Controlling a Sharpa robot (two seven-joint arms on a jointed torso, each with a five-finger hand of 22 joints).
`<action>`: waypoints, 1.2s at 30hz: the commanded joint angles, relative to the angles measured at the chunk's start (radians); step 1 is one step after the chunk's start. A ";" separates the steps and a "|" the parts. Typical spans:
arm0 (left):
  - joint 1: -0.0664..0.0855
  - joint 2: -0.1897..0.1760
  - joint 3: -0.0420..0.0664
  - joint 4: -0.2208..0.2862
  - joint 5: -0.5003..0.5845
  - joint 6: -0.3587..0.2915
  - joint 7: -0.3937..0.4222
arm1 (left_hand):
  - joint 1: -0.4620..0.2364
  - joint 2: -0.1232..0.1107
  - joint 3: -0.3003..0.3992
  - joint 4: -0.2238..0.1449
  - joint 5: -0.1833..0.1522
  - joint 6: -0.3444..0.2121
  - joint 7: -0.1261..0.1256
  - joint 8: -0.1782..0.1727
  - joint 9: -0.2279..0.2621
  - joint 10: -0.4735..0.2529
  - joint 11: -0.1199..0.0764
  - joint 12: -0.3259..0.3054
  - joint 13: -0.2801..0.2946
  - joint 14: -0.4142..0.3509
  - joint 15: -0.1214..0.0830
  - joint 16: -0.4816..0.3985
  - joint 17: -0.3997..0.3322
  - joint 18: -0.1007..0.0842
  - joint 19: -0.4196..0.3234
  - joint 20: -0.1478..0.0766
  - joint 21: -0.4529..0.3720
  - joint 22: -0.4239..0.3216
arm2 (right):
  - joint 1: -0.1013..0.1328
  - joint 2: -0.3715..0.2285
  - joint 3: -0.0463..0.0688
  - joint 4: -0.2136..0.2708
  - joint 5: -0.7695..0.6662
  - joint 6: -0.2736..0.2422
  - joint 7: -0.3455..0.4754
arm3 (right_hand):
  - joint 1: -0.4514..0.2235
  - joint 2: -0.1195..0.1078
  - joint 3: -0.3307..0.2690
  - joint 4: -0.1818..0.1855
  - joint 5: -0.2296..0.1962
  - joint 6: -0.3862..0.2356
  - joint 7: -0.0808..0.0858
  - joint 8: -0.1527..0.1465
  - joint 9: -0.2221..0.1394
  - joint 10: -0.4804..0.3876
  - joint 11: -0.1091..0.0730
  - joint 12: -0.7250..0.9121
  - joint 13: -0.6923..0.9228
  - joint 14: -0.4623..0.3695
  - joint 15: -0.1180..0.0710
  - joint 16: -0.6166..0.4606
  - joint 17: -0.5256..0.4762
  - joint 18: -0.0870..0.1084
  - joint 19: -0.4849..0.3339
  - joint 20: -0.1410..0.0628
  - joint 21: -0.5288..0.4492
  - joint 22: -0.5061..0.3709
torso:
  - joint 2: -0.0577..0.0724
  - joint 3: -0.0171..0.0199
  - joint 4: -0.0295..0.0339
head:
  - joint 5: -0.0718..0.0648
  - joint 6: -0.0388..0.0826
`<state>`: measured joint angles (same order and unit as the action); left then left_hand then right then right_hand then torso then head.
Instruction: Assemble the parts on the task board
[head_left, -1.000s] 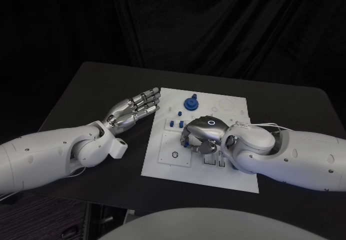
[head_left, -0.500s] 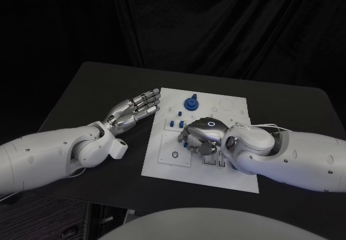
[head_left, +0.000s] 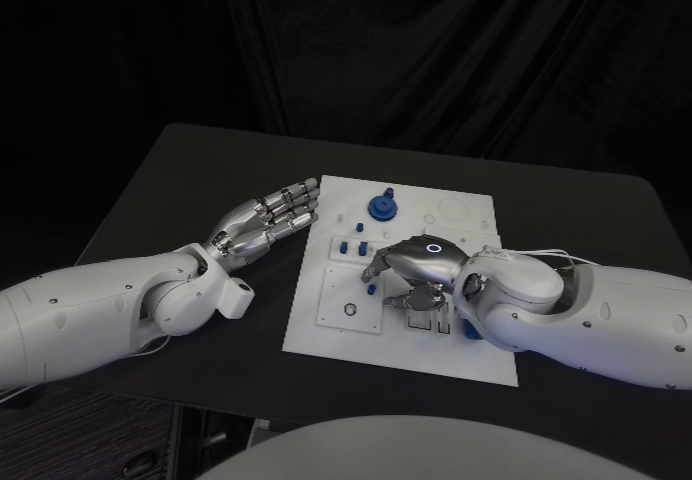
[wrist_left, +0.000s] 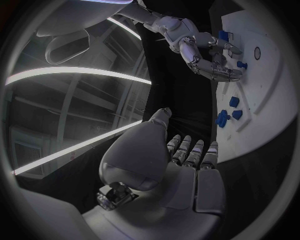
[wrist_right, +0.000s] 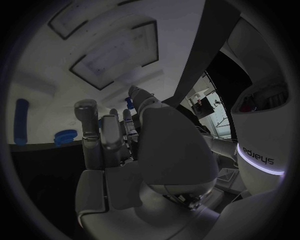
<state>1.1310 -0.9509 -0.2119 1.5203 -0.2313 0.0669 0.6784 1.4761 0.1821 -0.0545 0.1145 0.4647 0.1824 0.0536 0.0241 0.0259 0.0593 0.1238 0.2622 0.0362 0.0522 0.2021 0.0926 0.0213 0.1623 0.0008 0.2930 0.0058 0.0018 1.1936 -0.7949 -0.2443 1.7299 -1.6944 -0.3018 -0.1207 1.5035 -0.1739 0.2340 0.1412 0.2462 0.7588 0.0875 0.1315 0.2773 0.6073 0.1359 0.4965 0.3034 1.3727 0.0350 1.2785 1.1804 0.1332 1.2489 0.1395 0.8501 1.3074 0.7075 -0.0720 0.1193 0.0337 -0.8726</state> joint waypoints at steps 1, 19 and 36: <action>-0.002 -0.002 0.001 0.004 0.002 0.008 0.056 | 0.001 0.009 0.002 -0.005 0.002 0.004 0.001 0.005 0.002 -0.002 -0.003 0.006 0.000 0.003 0.007 0.006 0.001 0.009 -0.004 0.003 -0.003 0.001 | 0.021 -0.028 0.002 0.021 0.017 -0.053 0.002 | 0.014 0.004 -0.014 0.010 -0.003 0.005 0.000 0.009 -0.004 -0.011 0.001 0.012 0.000 -0.007 -0.002 0.003 -0.001 0.005 0.000 -0.002 -0.002 0.073 | 0.000 0.0001 0.0001 | 0.002 0.000; -0.002 -0.007 0.001 0.014 0.002 -0.007 0.055 | 0.001 0.009 0.003 -0.005 0.003 0.009 0.001 0.006 0.002 -0.001 -0.003 0.010 0.000 0.004 0.007 0.007 0.001 0.008 -0.004 0.003 -0.003 0.001 | 0.160 -0.217 -0.003 0.066 0.069 0.007 -0.090 | 0.044 0.010 -0.035 0.065 0.003 0.018 0.025 0.013 -0.048 0.000 -0.009 0.063 -0.024 -0.011 -0.012 0.001 -0.019 0.004 0.014 -0.011 -0.008 0.078 | 0.000 -0.0031 0.0019 | -0.022 0.000; -0.002 0.004 0.001 0.008 0.002 0.001 0.059 | 0.001 0.011 0.004 -0.005 0.005 0.010 0.002 0.006 0.002 -0.001 -0.003 0.009 0.000 0.004 0.007 0.008 0.001 0.008 -0.004 0.003 -0.003 0.001 | 0.097 -0.253 -0.004 0.049 0.070 0.016 -0.120 | 0.039 0.013 -0.055 0.105 -0.036 0.042 0.021 0.023 -0.075 0.061 -0.017 0.093 -0.041 0.021 -0.004 0.031 0.009 -0.008 0.056 -0.006 0.044 0.094 | 0.001 0.0005 0.0038 | -0.041 0.000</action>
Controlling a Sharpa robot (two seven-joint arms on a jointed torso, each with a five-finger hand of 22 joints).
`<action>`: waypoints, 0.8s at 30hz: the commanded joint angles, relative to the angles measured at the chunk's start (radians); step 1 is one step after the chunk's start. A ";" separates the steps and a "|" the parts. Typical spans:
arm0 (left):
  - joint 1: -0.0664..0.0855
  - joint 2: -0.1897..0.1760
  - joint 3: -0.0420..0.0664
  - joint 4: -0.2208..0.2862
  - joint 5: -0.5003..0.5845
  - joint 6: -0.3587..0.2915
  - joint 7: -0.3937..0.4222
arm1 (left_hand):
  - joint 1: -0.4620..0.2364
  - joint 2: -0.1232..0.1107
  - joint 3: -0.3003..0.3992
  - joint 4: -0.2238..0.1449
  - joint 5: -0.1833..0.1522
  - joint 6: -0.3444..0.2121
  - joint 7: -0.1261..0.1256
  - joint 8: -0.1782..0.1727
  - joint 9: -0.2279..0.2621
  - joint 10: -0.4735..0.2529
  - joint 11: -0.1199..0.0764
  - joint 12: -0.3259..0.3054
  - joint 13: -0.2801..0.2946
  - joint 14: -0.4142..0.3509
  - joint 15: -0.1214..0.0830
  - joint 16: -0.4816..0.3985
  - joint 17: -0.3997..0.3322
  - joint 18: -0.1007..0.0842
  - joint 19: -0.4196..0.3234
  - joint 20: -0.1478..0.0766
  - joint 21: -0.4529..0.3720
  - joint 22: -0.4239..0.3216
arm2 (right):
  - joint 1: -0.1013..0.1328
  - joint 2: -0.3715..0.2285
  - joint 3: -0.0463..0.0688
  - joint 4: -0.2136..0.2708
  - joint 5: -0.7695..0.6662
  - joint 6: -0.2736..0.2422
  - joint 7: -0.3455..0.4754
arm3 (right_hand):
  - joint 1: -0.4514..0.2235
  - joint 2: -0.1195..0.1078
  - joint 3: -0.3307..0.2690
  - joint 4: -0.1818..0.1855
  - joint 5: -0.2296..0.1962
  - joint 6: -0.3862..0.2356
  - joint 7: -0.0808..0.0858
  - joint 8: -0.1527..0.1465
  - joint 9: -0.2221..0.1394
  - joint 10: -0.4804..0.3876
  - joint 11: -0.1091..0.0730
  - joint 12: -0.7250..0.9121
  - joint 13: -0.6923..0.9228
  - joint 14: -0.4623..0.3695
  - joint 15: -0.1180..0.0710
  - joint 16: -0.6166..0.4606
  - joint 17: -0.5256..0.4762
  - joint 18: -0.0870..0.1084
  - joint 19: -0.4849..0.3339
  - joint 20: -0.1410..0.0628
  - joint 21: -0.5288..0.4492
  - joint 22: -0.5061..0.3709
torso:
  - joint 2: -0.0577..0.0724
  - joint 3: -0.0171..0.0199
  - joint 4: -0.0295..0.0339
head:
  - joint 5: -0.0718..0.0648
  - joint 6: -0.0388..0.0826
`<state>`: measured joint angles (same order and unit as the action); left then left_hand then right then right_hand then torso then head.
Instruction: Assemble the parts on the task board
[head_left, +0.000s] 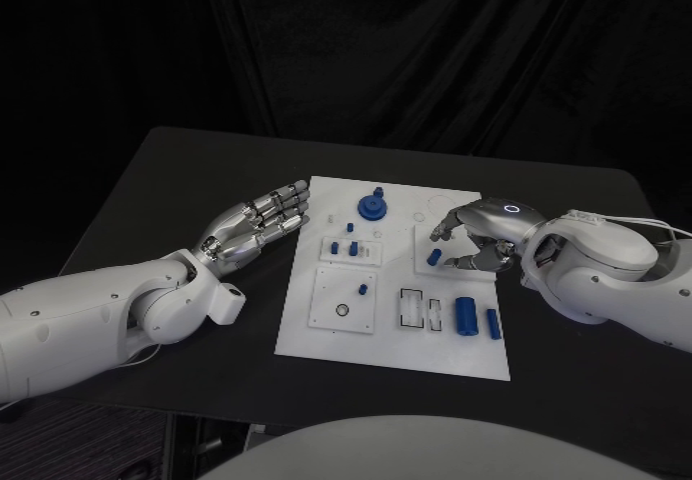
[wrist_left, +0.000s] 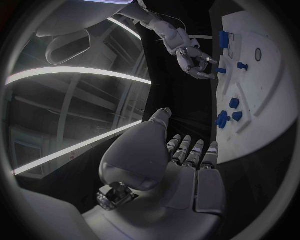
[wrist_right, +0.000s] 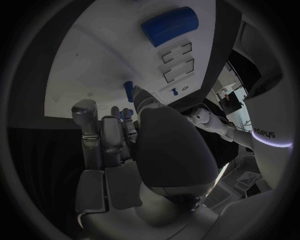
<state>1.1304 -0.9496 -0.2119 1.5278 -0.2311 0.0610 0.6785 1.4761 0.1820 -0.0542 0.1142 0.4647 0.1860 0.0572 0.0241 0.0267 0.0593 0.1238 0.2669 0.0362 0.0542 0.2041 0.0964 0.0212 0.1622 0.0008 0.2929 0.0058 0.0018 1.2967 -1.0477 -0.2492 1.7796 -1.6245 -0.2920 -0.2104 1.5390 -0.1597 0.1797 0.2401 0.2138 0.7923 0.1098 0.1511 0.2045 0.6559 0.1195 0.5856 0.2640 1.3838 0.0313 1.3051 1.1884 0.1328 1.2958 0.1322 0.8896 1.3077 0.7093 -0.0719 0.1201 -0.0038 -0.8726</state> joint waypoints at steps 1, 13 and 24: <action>-0.002 0.003 0.001 0.000 0.002 0.008 0.059 | 0.001 0.011 0.004 -0.005 0.005 0.006 -0.002 0.006 0.001 -0.001 -0.003 0.004 0.000 0.002 0.005 0.004 0.001 0.008 -0.004 0.003 -0.003 0.001 | -0.008 0.000 0.001 -0.001 0.000 0.007 -0.029 | 0.003 -0.001 -0.001 0.007 -0.003 0.009 -0.001 0.003 -0.003 0.015 -0.001 0.005 -0.003 0.010 0.001 0.004 0.000 -0.007 0.010 0.001 0.005 0.094 | 0.000 0.0009 0.0031 | -0.003 0.000; -0.002 0.004 0.001 0.000 0.002 0.010 0.058 | 0.001 0.013 0.005 -0.004 0.006 0.006 -0.002 0.006 0.001 -0.001 -0.002 0.004 0.000 0.002 0.006 0.005 0.001 0.008 -0.004 0.003 -0.003 0.001 | -0.022 0.029 0.001 -0.027 0.000 0.011 -0.010 | 0.028 0.005 0.012 0.006 0.036 0.019 0.005 0.006 -0.020 0.062 -0.001 -0.008 -0.029 0.018 0.004 0.007 0.000 -0.009 0.024 0.005 0.015 0.097 | -0.002 0.0004 -0.0004 | -0.003 0.000; -0.003 0.005 0.001 -0.002 0.002 0.014 0.056 | 0.002 0.017 0.008 -0.004 0.007 0.006 -0.002 0.006 0.001 -0.002 0.001 0.005 0.000 0.002 0.007 0.005 0.002 0.008 -0.004 0.003 -0.003 0.001 | -0.042 0.061 0.001 -0.059 0.000 -0.010 0.013 | 0.042 0.011 0.037 0.010 0.069 0.045 0.008 0.018 -0.030 0.114 0.001 -0.029 -0.059 0.027 0.007 0.016 0.007 -0.012 0.036 0.007 0.032 0.103 | -0.002 -0.0005 0.0000 | -0.003 0.000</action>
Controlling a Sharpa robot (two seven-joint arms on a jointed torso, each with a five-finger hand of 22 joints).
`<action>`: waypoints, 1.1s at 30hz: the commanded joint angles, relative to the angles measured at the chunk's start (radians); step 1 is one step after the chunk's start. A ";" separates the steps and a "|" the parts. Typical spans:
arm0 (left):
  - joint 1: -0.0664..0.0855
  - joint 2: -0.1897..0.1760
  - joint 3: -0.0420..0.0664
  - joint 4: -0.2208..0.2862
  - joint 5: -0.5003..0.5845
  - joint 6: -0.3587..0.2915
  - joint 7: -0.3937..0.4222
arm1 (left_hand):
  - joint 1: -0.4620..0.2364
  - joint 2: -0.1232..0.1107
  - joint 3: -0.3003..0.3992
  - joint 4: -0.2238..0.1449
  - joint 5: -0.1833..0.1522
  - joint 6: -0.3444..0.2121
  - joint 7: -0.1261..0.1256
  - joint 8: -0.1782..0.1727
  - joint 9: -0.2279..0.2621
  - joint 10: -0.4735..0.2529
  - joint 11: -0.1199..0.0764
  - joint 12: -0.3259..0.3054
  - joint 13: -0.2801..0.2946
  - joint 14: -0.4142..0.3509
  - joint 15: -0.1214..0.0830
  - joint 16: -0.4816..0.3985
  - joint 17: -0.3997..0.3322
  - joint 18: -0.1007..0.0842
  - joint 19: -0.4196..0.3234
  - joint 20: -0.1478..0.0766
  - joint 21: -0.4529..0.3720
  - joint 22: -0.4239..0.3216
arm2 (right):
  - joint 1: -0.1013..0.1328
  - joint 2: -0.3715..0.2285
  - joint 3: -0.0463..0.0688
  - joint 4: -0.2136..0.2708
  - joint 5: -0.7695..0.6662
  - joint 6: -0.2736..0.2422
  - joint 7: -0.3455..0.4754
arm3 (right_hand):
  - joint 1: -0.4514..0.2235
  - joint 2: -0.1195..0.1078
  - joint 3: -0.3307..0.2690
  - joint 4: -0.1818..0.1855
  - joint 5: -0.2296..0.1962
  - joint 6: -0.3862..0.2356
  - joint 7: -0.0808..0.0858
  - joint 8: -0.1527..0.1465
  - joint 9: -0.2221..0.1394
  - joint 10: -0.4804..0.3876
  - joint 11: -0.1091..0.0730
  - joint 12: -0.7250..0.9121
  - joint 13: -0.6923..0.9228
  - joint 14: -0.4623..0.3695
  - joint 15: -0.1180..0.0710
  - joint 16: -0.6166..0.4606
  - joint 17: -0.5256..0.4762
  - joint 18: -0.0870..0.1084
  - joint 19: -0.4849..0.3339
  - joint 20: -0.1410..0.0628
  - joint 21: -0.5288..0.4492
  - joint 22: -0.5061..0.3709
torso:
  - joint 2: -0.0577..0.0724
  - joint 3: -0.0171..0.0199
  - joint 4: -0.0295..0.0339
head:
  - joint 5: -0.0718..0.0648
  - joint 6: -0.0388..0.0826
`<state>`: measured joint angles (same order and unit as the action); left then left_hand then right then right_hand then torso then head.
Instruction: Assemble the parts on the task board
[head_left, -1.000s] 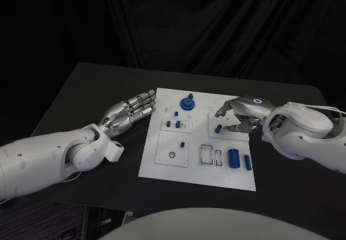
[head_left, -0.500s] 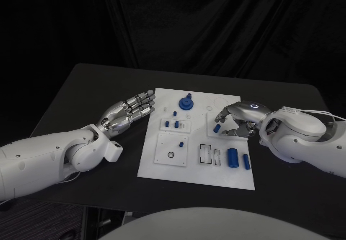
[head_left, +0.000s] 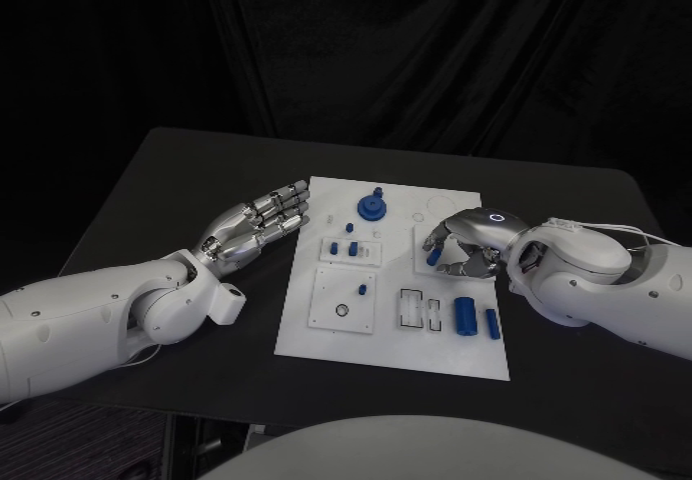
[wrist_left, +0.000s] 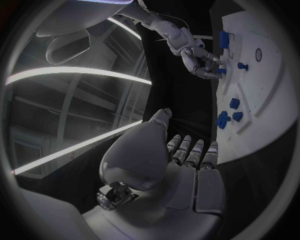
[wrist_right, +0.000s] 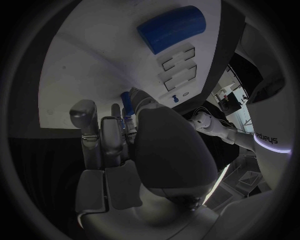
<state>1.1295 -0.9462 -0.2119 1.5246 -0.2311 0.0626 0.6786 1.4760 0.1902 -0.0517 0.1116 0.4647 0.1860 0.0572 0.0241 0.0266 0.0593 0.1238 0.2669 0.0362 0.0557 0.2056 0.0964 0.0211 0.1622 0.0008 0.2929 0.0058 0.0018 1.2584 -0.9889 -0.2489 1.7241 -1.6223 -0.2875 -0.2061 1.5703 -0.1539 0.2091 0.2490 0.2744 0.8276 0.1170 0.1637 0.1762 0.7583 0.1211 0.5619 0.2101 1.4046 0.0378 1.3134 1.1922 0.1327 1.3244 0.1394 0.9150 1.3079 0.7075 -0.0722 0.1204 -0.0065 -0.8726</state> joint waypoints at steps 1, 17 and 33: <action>-0.003 0.002 0.001 0.001 0.002 0.012 0.056 | 0.002 0.009 0.005 -0.002 0.007 0.006 -0.002 0.006 0.001 -0.002 0.001 0.005 0.000 0.001 0.005 0.005 0.002 0.007 -0.004 0.003 -0.003 0.001 | -0.004 0.003 0.000 -0.005 -0.002 -0.016 0.010 | 0.011 0.006 0.011 0.002 0.010 0.014 0.001 0.008 -0.002 0.017 -0.001 -0.007 -0.007 0.006 0.000 0.008 0.003 -0.012 0.008 -0.001 0.008 0.103 | 0.000 -0.0004 -0.0005 | 0.000 0.000; -0.006 0.002 0.001 0.000 0.002 0.014 0.055 | 0.003 0.011 0.008 -0.002 0.007 0.006 -0.003 0.006 0.001 -0.002 0.002 0.004 0.000 0.000 0.006 0.005 0.002 0.007 -0.004 0.003 -0.003 0.001 | -0.009 0.017 0.001 -0.015 -0.002 -0.079 0.030 | 0.030 0.025 0.068 -0.006 0.026 0.160 0.021 0.089 0.037 0.163 -0.037 -0.035 -0.042 0.037 -0.031 0.033 0.032 -0.022 0.044 -0.027 0.074 0.118 | 0.001 0.0003 -0.0011 | 0.000 0.000; -0.011 -0.002 0.001 0.002 0.002 0.014 0.049 | 0.006 0.014 0.012 -0.004 0.008 0.007 -0.001 0.006 0.001 -0.003 0.002 0.005 0.000 0.000 0.006 0.005 0.001 0.006 -0.004 0.003 -0.003 0.001 | -0.004 -0.012 0.002 0.030 -0.002 -0.140 0.043 | 0.045 0.037 0.082 -0.043 0.039 0.204 0.004 0.128 0.081 0.260 -0.063 -0.062 -0.052 0.048 -0.054 0.035 0.038 -0.026 0.058 -0.049 0.099 0.123 | 0.000 0.0010 -0.0007 | 0.013 0.000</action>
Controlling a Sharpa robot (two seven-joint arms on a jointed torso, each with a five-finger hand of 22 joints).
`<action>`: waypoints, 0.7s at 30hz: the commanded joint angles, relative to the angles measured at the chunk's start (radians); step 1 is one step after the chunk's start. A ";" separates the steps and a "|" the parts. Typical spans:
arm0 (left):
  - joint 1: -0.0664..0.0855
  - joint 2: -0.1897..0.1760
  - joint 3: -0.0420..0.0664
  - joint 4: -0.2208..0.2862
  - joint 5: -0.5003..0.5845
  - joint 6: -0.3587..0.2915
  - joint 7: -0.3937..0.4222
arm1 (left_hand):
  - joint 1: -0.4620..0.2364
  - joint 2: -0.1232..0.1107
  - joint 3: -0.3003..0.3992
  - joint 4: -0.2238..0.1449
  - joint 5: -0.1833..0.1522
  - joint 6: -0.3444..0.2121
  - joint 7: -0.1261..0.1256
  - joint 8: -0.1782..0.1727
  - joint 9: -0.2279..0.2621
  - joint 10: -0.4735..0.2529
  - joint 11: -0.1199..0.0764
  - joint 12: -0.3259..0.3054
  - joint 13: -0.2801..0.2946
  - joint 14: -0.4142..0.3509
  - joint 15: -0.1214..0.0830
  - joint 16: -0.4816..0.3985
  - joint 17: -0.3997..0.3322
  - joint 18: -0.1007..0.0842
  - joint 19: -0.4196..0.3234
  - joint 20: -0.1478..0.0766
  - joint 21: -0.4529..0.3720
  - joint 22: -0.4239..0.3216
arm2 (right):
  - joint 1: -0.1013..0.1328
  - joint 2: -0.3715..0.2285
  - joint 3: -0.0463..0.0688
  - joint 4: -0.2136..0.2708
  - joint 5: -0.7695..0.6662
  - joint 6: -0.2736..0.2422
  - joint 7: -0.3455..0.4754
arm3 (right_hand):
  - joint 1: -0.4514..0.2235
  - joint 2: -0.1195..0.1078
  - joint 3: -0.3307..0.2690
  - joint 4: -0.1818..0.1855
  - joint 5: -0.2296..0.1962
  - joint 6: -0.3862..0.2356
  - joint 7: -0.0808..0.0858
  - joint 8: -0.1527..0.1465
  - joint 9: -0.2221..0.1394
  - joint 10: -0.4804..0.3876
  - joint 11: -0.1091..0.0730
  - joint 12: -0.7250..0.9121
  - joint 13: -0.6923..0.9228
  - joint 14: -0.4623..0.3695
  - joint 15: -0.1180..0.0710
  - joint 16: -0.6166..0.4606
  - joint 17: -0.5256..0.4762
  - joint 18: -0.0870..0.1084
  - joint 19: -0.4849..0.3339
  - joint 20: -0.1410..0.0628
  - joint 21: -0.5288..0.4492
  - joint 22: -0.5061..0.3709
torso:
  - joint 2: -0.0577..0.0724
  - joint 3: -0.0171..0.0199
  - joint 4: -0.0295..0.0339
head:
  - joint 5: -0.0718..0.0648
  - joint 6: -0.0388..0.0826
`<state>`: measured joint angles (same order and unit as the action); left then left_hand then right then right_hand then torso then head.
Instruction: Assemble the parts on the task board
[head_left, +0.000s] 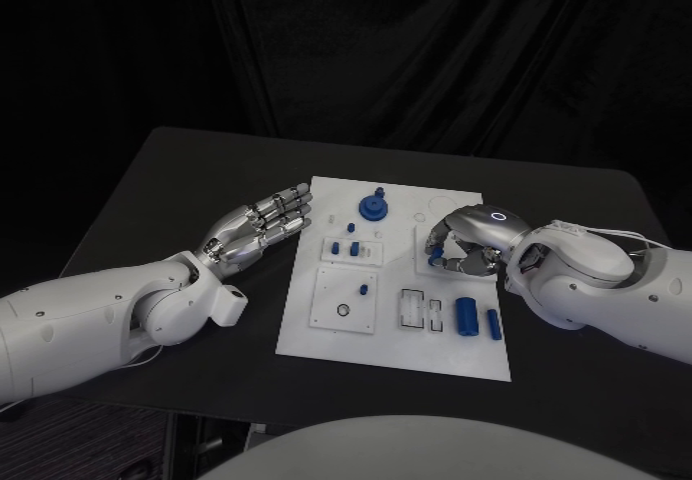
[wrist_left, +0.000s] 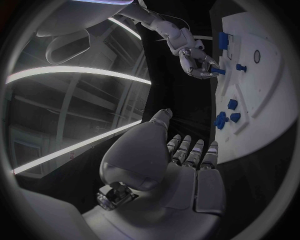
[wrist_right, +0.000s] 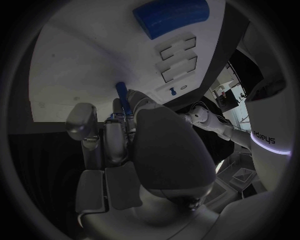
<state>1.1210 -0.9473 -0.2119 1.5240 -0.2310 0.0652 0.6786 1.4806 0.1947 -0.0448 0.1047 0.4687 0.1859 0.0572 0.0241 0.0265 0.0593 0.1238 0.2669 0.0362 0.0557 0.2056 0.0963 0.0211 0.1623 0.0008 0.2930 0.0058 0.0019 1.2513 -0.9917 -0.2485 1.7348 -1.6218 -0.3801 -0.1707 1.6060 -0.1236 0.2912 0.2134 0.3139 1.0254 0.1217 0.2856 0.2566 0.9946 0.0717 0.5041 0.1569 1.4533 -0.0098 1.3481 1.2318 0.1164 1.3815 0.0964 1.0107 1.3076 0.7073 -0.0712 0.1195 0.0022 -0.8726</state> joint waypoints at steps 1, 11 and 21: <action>-0.002 -0.001 0.001 0.003 0.002 0.011 0.049 | 0.001 0.010 0.005 0.003 0.004 0.007 -0.001 0.006 0.001 -0.003 0.002 0.005 0.000 0.000 0.006 0.005 0.001 0.006 -0.004 0.003 -0.003 0.001 | 0.007 -0.015 0.001 0.030 -0.003 -0.049 0.005 | 0.010 0.006 0.006 -0.010 -0.030 0.003 -0.001 0.005 0.005 0.033 -0.015 -0.011 0.000 -0.002 -0.008 -0.003 -0.005 -0.010 0.000 -0.008 0.002 0.123 | 0.000 0.0000 0.0000 | 0.006 0.000; -0.004 -0.001 0.001 0.002 0.002 0.011 0.044 | 0.003 0.012 0.009 0.002 0.005 0.009 0.003 0.006 0.002 -0.002 0.000 0.007 0.000 0.000 0.006 0.006 0.001 0.005 -0.003 0.003 -0.004 0.000 | 0.057 -0.032 0.002 0.153 -0.025 -0.045 -0.011 | 0.013 -0.006 0.026 -0.018 -0.068 -0.004 -0.001 -0.002 0.010 0.049 -0.017 -0.028 -0.002 -0.001 -0.009 -0.005 -0.005 -0.010 0.001 -0.011 0.004 0.124 | -0.001 -0.0008 0.0006 | 0.008 0.000; -0.005 0.006 0.001 -0.003 0.002 0.016 0.044 | 0.004 0.014 0.011 0.001 0.004 0.009 0.006 0.006 0.002 -0.003 -0.001 0.006 0.000 -0.001 0.006 0.006 0.001 0.005 -0.003 0.003 -0.004 0.000 | 0.036 0.085 0.001 0.173 -0.108 -0.017 0.023 | 0.010 -0.014 0.034 -0.019 -0.071 -0.006 -0.001 -0.006 0.012 0.056 -0.017 -0.036 -0.003 0.011 -0.010 0.010 0.015 -0.017 0.015 -0.012 0.039 0.132 | 0.000 -0.0017 -0.0006 | 0.030 0.000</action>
<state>1.1177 -0.9435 -0.2119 1.5202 -0.2309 0.0665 0.6787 1.4852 0.1994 -0.0393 0.1047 0.4687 0.1895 0.0608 0.0241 0.0265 0.0593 0.1238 0.2669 0.0362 0.0557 0.2056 0.0963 0.0211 0.1623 0.0008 0.2929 0.0058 0.0019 1.2925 -0.9137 -0.2476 1.9085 -1.6724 -0.4025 -0.1653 1.6180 -0.1275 0.3191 0.1945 0.2461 1.0254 0.1217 0.2856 0.2672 1.0117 0.0887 0.4728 0.1519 1.4552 -0.0188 1.3532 1.2461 0.1166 1.3903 0.0876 1.0458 1.3075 0.7070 -0.0725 0.1197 0.0282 -0.8726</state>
